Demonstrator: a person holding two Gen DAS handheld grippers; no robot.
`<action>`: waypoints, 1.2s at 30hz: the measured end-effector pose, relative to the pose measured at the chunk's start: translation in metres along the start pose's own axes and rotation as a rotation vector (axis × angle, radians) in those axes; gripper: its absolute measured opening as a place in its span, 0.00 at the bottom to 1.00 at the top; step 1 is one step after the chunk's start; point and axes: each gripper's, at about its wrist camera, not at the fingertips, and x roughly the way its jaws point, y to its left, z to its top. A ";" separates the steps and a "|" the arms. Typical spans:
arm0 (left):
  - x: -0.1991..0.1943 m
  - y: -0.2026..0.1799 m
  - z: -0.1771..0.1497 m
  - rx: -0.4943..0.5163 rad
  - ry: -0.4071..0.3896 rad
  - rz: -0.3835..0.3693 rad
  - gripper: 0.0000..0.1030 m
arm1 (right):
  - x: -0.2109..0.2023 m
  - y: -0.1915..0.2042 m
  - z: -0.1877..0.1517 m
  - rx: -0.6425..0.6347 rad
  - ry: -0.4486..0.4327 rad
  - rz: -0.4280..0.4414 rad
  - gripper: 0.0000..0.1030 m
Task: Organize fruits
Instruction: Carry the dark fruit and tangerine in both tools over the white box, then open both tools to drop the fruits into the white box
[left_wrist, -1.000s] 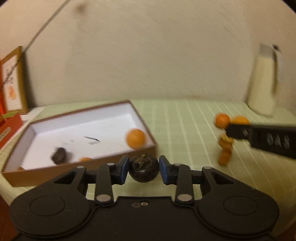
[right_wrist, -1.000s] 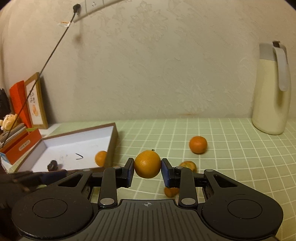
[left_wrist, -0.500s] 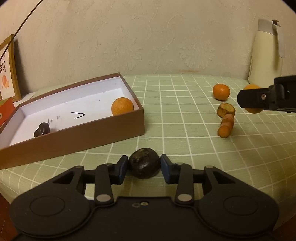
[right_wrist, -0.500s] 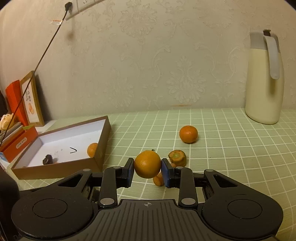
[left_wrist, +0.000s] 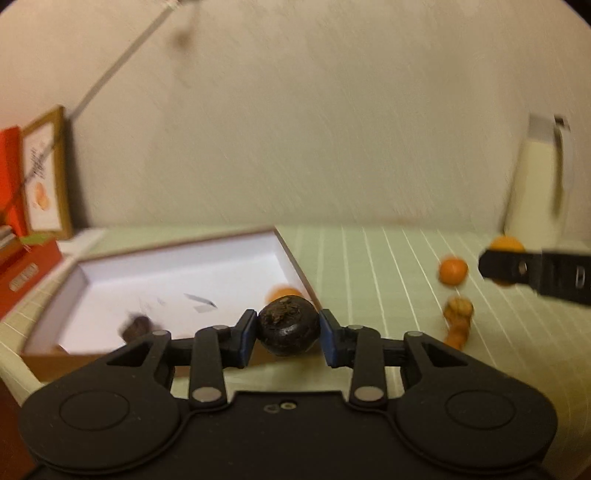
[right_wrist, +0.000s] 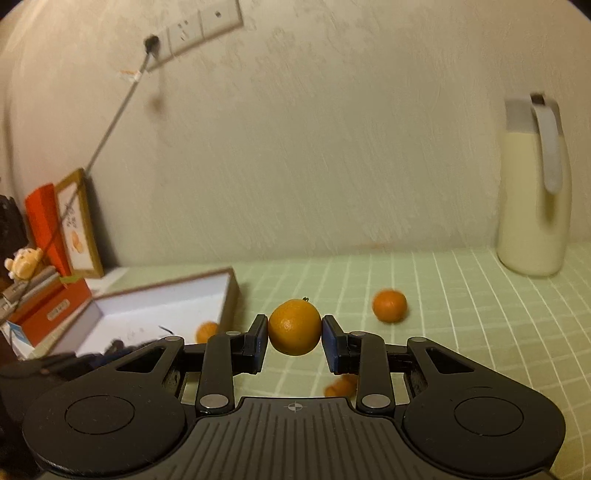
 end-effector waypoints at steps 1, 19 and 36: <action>-0.005 0.005 0.005 -0.009 -0.012 0.010 0.26 | -0.002 0.004 0.003 -0.007 -0.006 0.011 0.31; -0.067 0.095 0.037 -0.061 -0.111 0.191 0.26 | -0.005 0.084 0.021 -0.115 -0.067 0.207 0.31; -0.027 0.158 0.032 -0.137 -0.079 0.300 0.26 | 0.069 0.128 0.029 -0.175 -0.042 0.261 0.31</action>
